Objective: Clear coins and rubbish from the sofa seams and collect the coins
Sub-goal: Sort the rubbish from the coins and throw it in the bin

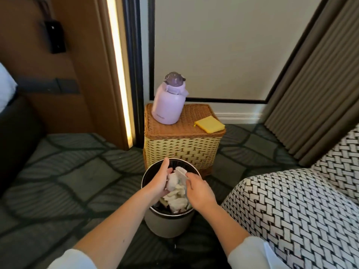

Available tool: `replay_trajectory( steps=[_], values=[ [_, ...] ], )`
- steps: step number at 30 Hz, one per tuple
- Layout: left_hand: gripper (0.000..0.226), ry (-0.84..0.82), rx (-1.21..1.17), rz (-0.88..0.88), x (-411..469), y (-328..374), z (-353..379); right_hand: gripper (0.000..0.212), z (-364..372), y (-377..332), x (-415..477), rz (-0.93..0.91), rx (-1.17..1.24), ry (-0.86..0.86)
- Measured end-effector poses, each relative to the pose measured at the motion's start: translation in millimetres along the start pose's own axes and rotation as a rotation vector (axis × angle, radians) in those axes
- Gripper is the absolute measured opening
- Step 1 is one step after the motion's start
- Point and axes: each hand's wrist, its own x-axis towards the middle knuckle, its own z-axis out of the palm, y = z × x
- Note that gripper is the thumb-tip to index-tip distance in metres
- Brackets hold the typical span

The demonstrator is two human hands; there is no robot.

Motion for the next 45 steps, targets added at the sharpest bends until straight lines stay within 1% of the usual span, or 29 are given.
replay_trajectory(
  steps=[4,5,7,9,11,12,15,17,21,23,27,29,32,37,41,45],
  values=[
    [0.086,0.044,0.103,-0.04,6.5,-17.7,-7.2,0.05,17.8,7.4,-1.1,0.039,-0.235,-0.301],
    [0.086,0.056,0.125,-0.042,7.3,-19.8,-8.2,0.052,20.3,7.5,-2.0,0.041,-0.276,-0.349],
    [0.084,0.066,0.17,-0.019,7.0,-21.2,-7.7,0.049,22.7,7.3,-2.1,0.044,-0.29,-0.387],
    [0.079,0.097,0.218,0.033,6.2,-18.9,-4.1,0.046,21.2,7.4,-1.7,0.062,-0.221,-0.375],
    [0.07,0.152,0.23,0.107,4.2,-13.1,2.5,0.046,14.0,8.1,-2.9,0.077,-0.11,-0.308],
    [0.065,0.173,0.223,0.152,2.9,-8.7,6.8,0.045,8.1,8.4,-3.3,0.08,-0.047,-0.246],
    [0.054,0.193,0.194,0.258,-3.1,6.8,23.4,0.039,-16.9,7.5,-7.1,0.08,0.134,0.0],
    [0.051,0.196,0.171,0.303,-7.0,17.2,36.7,0.035,-35.7,5.4,-10.9,0.082,0.229,0.146],
    [0.049,0.126,0.155,0.424,-17.2,39.9,76.2,0.032,-79.1,3.6,-23.9,0.069,0.341,0.438],
    [0.052,0.075,0.124,0.464,-24.5,51.0,98.8,0.033,-102.2,5.5,-33.0,0.056,0.374,0.54],
    [0.056,-0.071,0.122,0.521,-41.3,66.2,152.2,0.032,-150.3,19.6,-57.4,0.057,0.404,0.643],
    [0.056,-0.128,0.15,0.548,-51.6,67.9,184.3,0.032,-173.1,33.4,-74.6,0.086,0.417,0.692],
    [0.056,-0.217,0.193,0.579,-66.0,64.3,230.5,0.032,-201.2,57.8,-105.4,0.146,0.376,0.771],
    [0.055,-0.362,0.282,0.606,-90.1,42.6,301.3,0.027,-240.4,98.5,-168.0,0.304,0.346,0.903],
    [0.057,-0.496,0.31,0.577,-108.9,21.2,351.4,0.03,-259.5,127.8,-220.4,0.379,0.322,0.973],
    [0.053,-0.604,0.363,0.612,-125.4,-7.7,392.6,0.034,-269.5,157.7,-264.6,0.461,0.31,1.037]
  ],
)
